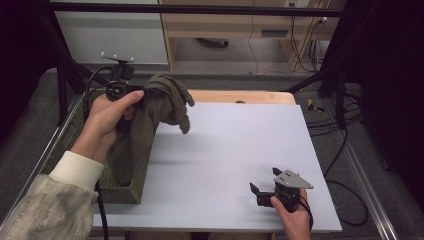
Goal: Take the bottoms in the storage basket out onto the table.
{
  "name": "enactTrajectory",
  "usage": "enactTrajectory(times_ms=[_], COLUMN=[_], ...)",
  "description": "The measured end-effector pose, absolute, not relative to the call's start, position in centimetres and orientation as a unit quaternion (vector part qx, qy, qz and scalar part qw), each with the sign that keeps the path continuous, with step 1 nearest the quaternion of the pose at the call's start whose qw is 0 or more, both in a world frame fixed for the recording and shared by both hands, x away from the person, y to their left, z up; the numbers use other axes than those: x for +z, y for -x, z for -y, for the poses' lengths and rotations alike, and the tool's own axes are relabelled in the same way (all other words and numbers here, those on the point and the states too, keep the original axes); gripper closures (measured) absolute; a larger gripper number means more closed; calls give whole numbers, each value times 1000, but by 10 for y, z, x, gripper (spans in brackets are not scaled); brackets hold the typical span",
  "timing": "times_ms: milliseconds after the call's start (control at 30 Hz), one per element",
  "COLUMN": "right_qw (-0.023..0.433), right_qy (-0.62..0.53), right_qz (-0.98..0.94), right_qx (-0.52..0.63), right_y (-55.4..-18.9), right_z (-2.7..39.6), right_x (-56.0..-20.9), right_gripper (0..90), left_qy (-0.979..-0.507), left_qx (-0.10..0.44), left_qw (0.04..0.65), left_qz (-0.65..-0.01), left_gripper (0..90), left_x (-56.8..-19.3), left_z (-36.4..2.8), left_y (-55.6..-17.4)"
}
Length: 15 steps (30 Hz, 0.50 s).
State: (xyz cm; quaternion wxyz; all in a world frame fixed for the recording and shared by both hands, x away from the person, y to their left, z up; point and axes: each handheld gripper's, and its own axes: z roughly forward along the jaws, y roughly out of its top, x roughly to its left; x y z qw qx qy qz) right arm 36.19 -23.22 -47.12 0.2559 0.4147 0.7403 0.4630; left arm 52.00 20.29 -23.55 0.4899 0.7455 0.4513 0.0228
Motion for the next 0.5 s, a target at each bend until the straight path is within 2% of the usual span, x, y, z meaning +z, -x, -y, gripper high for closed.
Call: enactTrajectory(times_ms=[500], right_qw=[257], right_qy=[-415], right_qz=[-739], right_qx=[464], right_y=[-362], right_z=[235], right_x=[-471], right_gripper=[45], left_qy=[-764], left_qx=[13], left_qw=[471], left_qz=[-441], left_gripper=[787], left_x=[-251], left_z=[-182], left_y=[-522])
